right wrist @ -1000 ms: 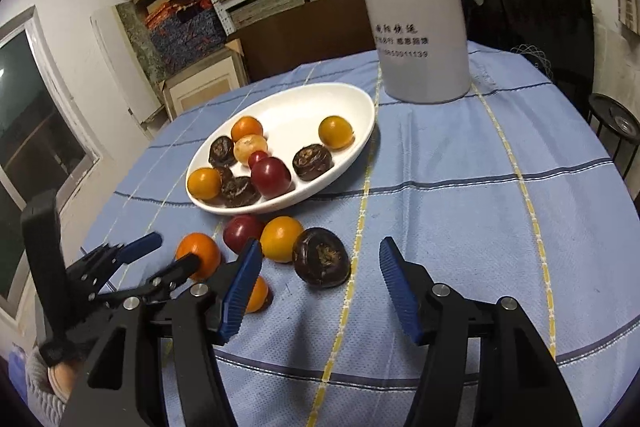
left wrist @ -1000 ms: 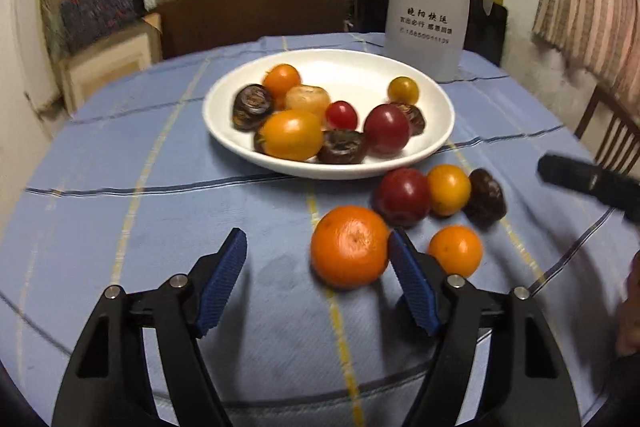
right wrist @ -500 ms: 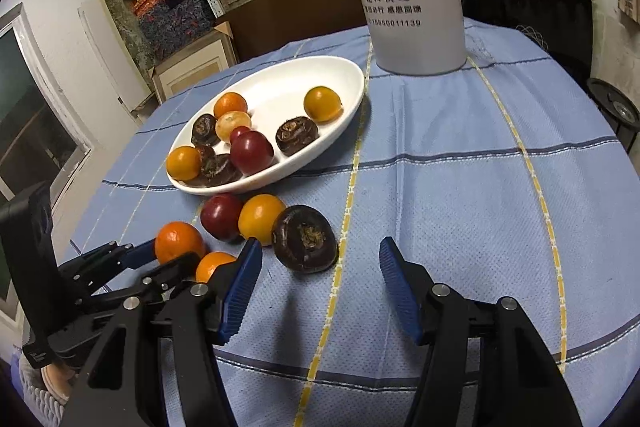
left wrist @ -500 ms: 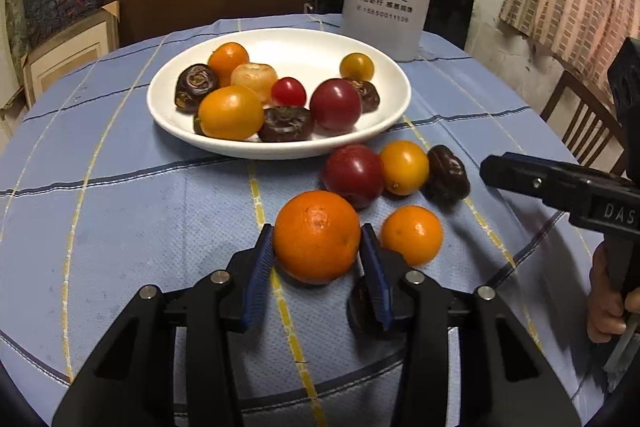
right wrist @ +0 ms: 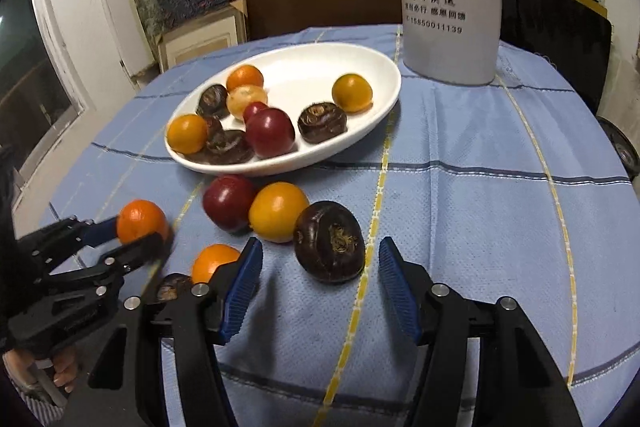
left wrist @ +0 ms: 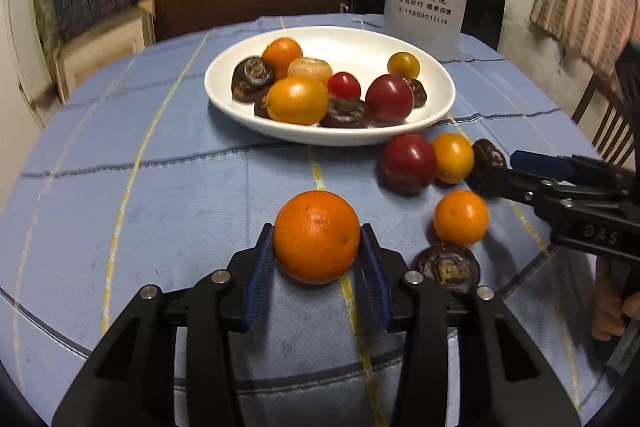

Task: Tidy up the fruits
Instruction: 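Place the tangerine and date onto the white plate, opening both tools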

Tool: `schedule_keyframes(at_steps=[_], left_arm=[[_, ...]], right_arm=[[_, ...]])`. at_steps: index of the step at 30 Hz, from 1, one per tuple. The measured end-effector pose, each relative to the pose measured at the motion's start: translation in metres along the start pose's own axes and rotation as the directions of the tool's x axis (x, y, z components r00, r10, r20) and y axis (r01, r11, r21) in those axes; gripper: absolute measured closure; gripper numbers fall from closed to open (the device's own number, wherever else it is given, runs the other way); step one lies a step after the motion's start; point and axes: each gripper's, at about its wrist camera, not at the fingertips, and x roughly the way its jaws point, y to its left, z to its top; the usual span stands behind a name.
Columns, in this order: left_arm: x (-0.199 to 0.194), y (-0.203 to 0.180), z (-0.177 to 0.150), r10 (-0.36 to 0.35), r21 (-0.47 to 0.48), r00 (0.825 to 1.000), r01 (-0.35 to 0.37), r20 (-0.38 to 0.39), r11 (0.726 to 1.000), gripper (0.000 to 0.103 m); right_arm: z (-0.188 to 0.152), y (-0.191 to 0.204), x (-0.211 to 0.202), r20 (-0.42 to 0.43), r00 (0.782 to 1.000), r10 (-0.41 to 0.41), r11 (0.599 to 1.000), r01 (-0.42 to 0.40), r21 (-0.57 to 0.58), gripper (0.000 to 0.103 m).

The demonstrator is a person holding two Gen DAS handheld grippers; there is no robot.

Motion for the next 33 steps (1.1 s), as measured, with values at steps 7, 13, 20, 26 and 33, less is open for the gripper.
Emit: schedule_keyframes(at_steps=[7,13,20,26,33], left_arm=[[-0.001,0.002,-0.001,-0.023,-0.019,1.0,0.023,0.001,1.0,0.061],[-0.006,0.0,-0.003,-0.029,-0.023,0.999,0.03,0.013,0.999,0.062],[-0.016,-0.002,-0.004,-0.026,-0.028,0.999,0.028,0.041,0.999,0.062],[-0.02,-0.003,0.014,-0.043,-0.042,0.997,0.046,0.059,0.998,0.062],[0.004,-0.002,0.089,-0.045,-0.034,0.995,0.048,0.084,0.998,0.062]], right_arm=[[-0.004,-0.003,0.007,-0.021,1.0,-0.009,1.0,0.009,-0.003,0.066],[-0.006,-0.008,-0.005,0.005,1.0,0.006,1.0,-0.006,0.007,0.066],[-0.007,-0.012,-0.022,0.042,0.998,0.053,0.998,-0.055,0.043,0.066],[0.002,-0.017,-0.043,0.119,0.989,0.089,0.992,-0.098,0.074,0.066],[0.064,-0.007,-0.031,0.114,0.987,0.112,0.992,-0.119,0.048,0.066]])
